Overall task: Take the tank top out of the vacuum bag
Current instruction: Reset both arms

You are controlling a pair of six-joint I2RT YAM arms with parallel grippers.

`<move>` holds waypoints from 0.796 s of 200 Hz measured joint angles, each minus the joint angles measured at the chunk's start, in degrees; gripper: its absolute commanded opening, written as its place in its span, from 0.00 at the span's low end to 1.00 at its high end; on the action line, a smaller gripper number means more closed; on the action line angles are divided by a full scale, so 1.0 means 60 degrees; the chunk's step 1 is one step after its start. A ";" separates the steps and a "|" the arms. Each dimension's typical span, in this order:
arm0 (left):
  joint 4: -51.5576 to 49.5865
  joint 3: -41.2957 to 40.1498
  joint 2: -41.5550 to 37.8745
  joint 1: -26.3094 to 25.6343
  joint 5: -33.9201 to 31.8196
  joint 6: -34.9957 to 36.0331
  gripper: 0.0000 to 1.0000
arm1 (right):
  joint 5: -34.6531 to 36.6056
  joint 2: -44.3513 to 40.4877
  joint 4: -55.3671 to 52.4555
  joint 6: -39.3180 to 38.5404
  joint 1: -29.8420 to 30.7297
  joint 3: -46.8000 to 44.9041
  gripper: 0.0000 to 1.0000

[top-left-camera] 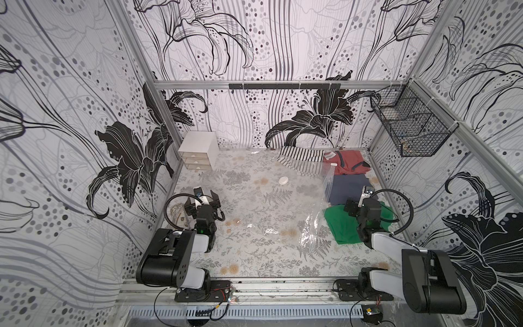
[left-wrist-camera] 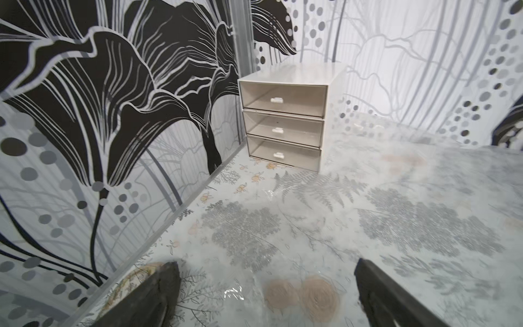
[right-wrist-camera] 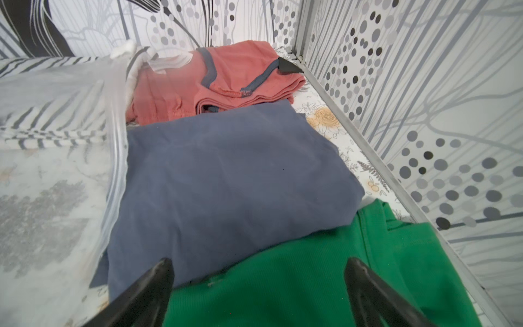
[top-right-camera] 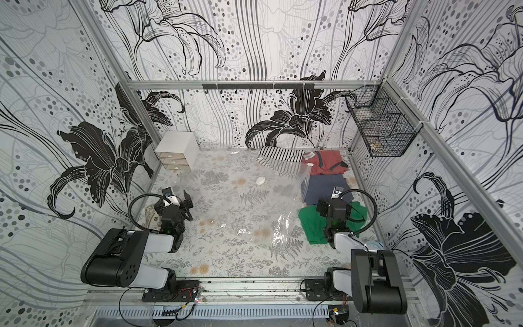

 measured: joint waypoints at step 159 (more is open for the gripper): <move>-0.0834 0.1311 0.0841 0.0863 0.2098 -0.0266 0.99 | -0.2393 0.2871 0.2572 -0.0794 0.0375 0.0441 1.00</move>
